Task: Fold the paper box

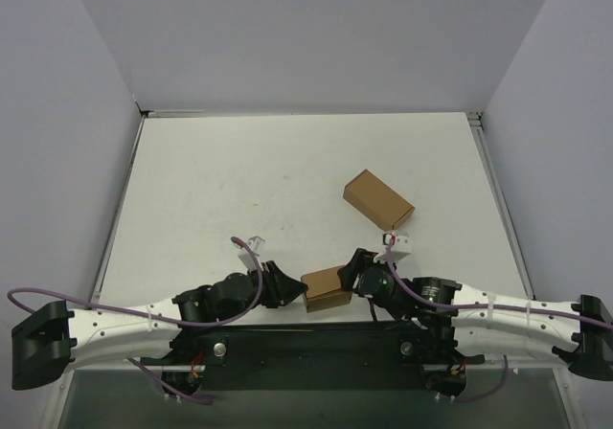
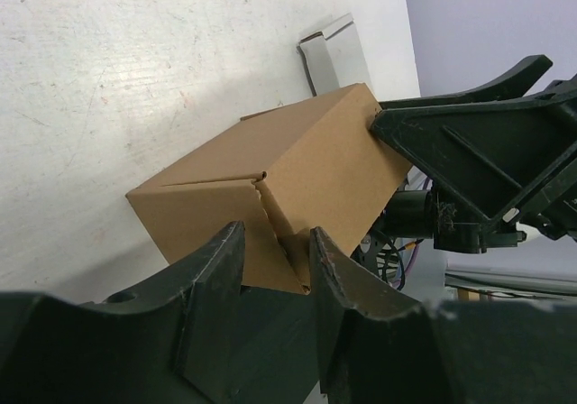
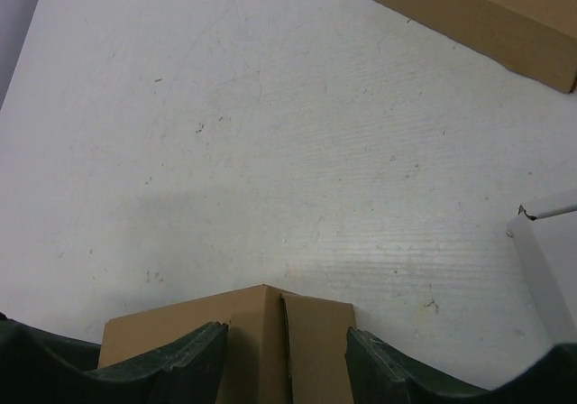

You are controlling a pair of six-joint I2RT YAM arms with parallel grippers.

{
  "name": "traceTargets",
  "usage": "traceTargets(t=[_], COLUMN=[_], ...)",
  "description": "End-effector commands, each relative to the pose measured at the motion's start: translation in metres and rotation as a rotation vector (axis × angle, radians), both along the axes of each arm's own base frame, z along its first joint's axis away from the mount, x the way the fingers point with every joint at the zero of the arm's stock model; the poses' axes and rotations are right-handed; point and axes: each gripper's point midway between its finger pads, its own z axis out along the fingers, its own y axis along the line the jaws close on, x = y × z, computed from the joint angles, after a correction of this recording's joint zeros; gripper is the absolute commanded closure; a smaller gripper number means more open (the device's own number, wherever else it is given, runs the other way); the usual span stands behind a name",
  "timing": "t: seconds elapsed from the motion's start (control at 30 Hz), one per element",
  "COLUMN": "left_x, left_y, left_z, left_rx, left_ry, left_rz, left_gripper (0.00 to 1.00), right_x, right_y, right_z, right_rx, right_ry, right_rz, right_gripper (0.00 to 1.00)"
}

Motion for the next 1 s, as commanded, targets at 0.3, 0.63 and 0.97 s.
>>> traceTargets(t=[0.3,0.63,0.97], left_x=[-0.009,-0.008,-0.007], left_y=[0.021,0.022,0.020], left_z=[-0.042,-0.041,-0.044], left_rx=[0.171,0.187,0.256], left_ry=[0.021,0.014,-0.016], left_rz=[-0.035,-0.032,-0.064], left_gripper=[0.65,0.67,0.69], right_x=[-0.010,-0.015,-0.026], right_y=[-0.005,-0.013,-0.024], right_z=[0.012,0.008,-0.018], right_rx=[0.004,-0.006,-0.073], right_ry=[0.070,0.093,0.157], right_rz=[0.104,0.104,0.120], right_gripper=[0.54,0.59,0.71])
